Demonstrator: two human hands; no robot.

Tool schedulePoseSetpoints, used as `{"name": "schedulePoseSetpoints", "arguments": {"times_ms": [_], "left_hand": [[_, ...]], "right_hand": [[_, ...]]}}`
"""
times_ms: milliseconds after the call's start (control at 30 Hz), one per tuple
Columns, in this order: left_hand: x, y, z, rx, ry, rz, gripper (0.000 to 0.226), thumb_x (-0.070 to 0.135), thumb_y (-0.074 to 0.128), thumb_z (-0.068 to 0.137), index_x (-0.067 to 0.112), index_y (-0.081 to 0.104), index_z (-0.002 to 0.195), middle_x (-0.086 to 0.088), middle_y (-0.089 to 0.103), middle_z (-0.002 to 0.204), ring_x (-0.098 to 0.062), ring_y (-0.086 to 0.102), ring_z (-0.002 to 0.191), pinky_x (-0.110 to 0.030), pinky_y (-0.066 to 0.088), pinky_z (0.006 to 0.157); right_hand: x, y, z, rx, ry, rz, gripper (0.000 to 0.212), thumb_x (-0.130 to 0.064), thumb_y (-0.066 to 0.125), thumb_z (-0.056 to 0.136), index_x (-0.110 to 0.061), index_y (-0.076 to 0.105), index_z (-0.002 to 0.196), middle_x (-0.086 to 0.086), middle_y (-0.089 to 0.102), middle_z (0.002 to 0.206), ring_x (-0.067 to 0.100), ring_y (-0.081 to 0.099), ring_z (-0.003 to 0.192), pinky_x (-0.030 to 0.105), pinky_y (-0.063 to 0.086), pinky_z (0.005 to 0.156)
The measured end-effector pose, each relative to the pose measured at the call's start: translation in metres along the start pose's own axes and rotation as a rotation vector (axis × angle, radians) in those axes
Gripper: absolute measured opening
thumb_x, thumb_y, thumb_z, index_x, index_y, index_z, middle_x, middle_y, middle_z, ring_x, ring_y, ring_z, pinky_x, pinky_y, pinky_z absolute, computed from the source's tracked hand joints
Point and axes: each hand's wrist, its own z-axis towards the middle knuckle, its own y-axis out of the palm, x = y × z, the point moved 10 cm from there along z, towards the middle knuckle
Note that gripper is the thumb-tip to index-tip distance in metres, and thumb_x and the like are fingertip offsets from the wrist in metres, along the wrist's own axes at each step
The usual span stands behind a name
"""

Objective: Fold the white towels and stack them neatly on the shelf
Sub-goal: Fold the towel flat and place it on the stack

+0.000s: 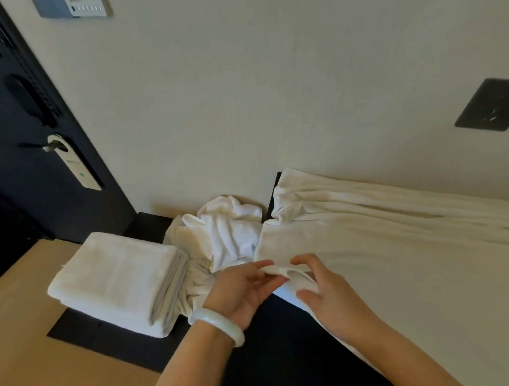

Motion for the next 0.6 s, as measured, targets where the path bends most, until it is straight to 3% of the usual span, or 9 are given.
{"name": "schedulePoseSetpoints", "arguments": {"times_ms": [33, 100, 133, 200, 300, 367, 433, 533, 600], "left_hand": [[0.008, 0.004, 0.005, 0.008, 0.055, 0.148, 0.028, -0.015, 0.046, 0.087, -0.012, 0.061, 0.111, -0.028, 0.064, 0.105, -0.033, 0.07, 0.091, -0.034, 0.061, 0.077], [0.034, 0.016, 0.016, 0.053, 0.257, 0.791, 0.034, -0.006, 0.056, 0.084, 0.009, 0.064, 0.114, -0.011, 0.055, 0.111, -0.02, 0.061, 0.095, -0.021, 0.055, 0.081], [0.043, 0.029, 0.02, 0.031, 0.349, 1.13, 0.039, 0.002, 0.063, 0.082, 0.02, 0.063, 0.116, -0.002, 0.047, 0.116, -0.014, 0.052, 0.101, -0.016, 0.049, 0.083], [0.05, 0.048, 0.034, -0.068, 0.452, 1.486, 0.051, 0.015, 0.072, 0.077, 0.03, 0.058, 0.124, 0.007, 0.045, 0.122, -0.01, 0.044, 0.11, -0.018, 0.039, 0.092], [0.044, 0.048, 0.055, -0.261, 0.261, 1.407, 0.041, 0.025, 0.078, 0.077, 0.034, 0.064, 0.114, 0.012, 0.065, 0.112, -0.005, 0.059, 0.103, -0.02, 0.045, 0.092], [0.045, 0.043, 0.064, -0.293, 0.249, 1.455, 0.03, 0.035, 0.076, 0.078, 0.034, 0.069, 0.107, 0.017, 0.068, 0.105, 0.0, 0.062, 0.098, -0.025, 0.047, 0.097], [0.049, 0.036, 0.066, -0.293, 0.267, 1.468, 0.011, 0.04, 0.07, 0.084, 0.035, 0.07, 0.095, 0.024, 0.065, 0.092, 0.009, 0.059, 0.087, -0.019, 0.046, 0.093], [0.049, 0.027, 0.056, -0.354, 0.202, 1.386, 0.031, 0.045, 0.064, 0.087, 0.015, 0.071, 0.094, 0.009, 0.062, 0.084, -0.002, 0.057, 0.08, -0.032, 0.048, 0.091], [0.045, 0.014, 0.047, -0.415, 0.086, 1.356, 0.039, 0.046, 0.066, 0.084, 0.01, 0.071, 0.098, 0.004, 0.062, 0.086, -0.007, 0.057, 0.082, -0.032, 0.047, 0.091]], "right_hand": [[0.007, -0.015, 0.009, 0.038, 0.042, 0.031, 0.041, -0.011, 0.057, 0.095, -0.045, 0.049, 0.116, -0.016, 0.064, 0.111, 0.0, 0.06, 0.101, 0.01, 0.044, 0.081], [0.005, -0.042, 0.026, 0.001, 0.063, 0.053, 0.039, -0.004, 0.053, 0.094, -0.039, 0.061, 0.107, -0.013, 0.069, 0.102, -0.003, 0.062, 0.093, 0.007, 0.043, 0.075], [-0.002, -0.054, 0.032, -0.041, 0.062, 0.063, 0.039, -0.002, 0.052, 0.093, -0.037, 0.065, 0.106, -0.013, 0.07, 0.101, -0.004, 0.062, 0.09, 0.008, 0.044, 0.075], [-0.017, -0.076, 0.042, -0.119, 0.036, 0.106, 0.033, -0.006, 0.055, 0.093, -0.032, 0.071, 0.105, -0.012, 0.072, 0.102, 0.001, 0.065, 0.094, 0.015, 0.046, 0.083], [-0.032, -0.109, 0.055, -0.196, -0.011, 0.193, 0.017, -0.022, 0.064, 0.094, -0.023, 0.072, 0.109, -0.003, 0.072, 0.11, 0.014, 0.066, 0.105, 0.024, 0.048, 0.091], [-0.037, -0.137, 0.069, -0.203, -0.038, 0.255, 0.03, -0.029, 0.066, 0.087, -0.013, 0.07, 0.112, 0.009, 0.07, 0.114, 0.025, 0.065, 0.108, 0.03, 0.048, 0.093], [-0.036, -0.159, 0.092, -0.199, -0.047, 0.322, 0.032, -0.027, 0.065, 0.085, -0.006, 0.067, 0.109, 0.014, 0.069, 0.107, 0.032, 0.065, 0.098, 0.04, 0.048, 0.088], [-0.012, -0.167, 0.139, -0.158, 0.055, 0.314, 0.02, -0.019, 0.064, 0.094, -0.01, 0.068, 0.112, 0.013, 0.072, 0.11, 0.034, 0.069, 0.102, 0.044, 0.053, 0.09], [0.01, -0.145, 0.164, -0.232, 0.114, 0.182, 0.02, -0.016, 0.06, 0.097, -0.012, 0.067, 0.116, 0.009, 0.073, 0.111, 0.029, 0.07, 0.102, 0.04, 0.055, 0.09]]}}
